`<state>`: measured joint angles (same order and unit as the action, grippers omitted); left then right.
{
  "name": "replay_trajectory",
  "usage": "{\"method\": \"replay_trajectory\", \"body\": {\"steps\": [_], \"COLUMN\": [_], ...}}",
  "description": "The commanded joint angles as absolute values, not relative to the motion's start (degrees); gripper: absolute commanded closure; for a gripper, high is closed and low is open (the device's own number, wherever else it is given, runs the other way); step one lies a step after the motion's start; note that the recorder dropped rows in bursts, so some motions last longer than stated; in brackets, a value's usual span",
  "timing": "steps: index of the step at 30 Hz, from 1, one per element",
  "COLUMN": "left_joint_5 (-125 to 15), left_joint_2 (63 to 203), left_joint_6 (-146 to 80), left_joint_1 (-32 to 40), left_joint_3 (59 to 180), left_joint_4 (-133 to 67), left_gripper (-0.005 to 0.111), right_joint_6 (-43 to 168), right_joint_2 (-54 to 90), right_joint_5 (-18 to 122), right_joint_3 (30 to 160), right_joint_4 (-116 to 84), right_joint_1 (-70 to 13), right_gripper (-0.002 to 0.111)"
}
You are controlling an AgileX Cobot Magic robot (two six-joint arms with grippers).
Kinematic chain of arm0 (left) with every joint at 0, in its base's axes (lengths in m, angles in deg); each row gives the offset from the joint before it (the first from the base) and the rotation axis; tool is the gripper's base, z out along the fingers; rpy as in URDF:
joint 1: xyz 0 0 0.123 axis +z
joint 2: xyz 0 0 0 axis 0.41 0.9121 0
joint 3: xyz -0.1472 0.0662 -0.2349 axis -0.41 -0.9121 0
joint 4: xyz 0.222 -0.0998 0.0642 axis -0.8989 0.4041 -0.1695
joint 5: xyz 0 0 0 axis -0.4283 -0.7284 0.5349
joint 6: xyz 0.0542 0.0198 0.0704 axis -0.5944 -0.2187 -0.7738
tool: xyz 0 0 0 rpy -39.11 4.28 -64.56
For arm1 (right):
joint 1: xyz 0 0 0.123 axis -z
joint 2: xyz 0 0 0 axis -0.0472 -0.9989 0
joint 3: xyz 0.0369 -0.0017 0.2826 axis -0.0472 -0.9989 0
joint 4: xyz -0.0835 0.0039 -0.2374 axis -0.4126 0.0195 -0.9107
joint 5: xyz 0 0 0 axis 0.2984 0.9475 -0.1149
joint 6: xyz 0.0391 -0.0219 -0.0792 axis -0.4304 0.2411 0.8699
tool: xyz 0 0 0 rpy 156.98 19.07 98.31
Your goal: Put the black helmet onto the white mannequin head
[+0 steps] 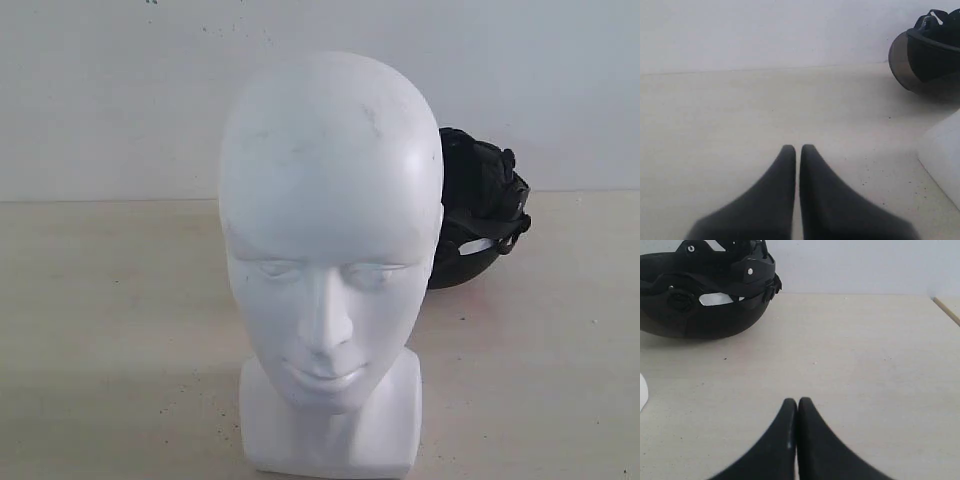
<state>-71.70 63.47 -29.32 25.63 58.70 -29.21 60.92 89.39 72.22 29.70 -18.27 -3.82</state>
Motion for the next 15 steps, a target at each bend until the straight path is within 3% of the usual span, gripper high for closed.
{"method": "replay_trajectory", "body": {"steps": [1,9,15], "left_joint_5": [-71.63,-71.63,-71.63], "left_joint_2": [63.29,63.29,63.29], "left_joint_6": [-28.76,-28.76,-28.76], "left_joint_1": [25.81,25.81,25.81], "left_joint_3": [58.53,58.53,58.53], "left_joint_4": [-29.29,-29.29,-29.29], "left_gripper": [0.102,0.102,0.102], "right_joint_6": [60.91,62.40,61.99], "right_joint_2": [89.66,89.66,89.66], "right_joint_5": [71.63,69.64,51.09], "right_joint_3": [29.73,29.73,29.73], "right_joint_4": [-18.21,-18.21,-17.98], "right_joint_1": [-3.90,-3.90,-3.90], "right_gripper": [0.108,0.108,0.108]}}
